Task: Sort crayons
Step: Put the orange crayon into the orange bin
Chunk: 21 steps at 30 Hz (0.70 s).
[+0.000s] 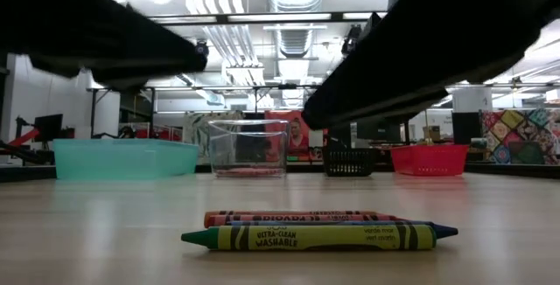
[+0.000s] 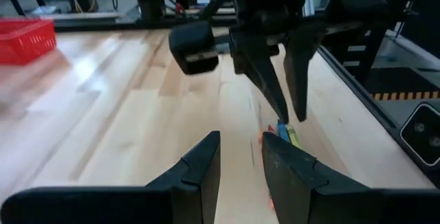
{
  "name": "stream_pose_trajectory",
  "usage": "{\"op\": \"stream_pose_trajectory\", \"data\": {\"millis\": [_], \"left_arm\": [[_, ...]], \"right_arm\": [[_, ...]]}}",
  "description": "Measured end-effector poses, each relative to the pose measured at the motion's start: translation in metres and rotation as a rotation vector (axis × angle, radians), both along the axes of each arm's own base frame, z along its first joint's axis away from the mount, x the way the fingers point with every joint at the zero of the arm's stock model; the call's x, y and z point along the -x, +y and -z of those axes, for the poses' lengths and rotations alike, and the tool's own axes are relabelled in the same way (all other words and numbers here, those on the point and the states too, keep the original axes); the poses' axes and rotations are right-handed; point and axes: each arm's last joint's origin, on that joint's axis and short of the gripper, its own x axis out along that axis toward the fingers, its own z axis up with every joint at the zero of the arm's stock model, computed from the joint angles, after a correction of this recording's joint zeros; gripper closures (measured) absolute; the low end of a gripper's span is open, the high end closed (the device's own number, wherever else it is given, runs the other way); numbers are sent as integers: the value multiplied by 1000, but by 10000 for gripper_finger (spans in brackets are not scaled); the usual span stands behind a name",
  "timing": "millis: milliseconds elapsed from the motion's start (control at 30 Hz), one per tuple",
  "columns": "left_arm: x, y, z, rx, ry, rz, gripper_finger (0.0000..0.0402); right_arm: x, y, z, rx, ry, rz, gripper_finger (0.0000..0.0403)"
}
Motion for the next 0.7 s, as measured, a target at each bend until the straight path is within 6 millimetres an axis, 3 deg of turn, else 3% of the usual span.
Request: {"op": "stream_pose_trajectory", "data": {"millis": [267,700], "left_arm": [[-7,-6,16,11,34,-2,305],[-23,-20,50,-58,98,25,239]], "right_arm": [[2,-5,4,54,19,63,360],[2,-5,5,63,29,70,333]]}}
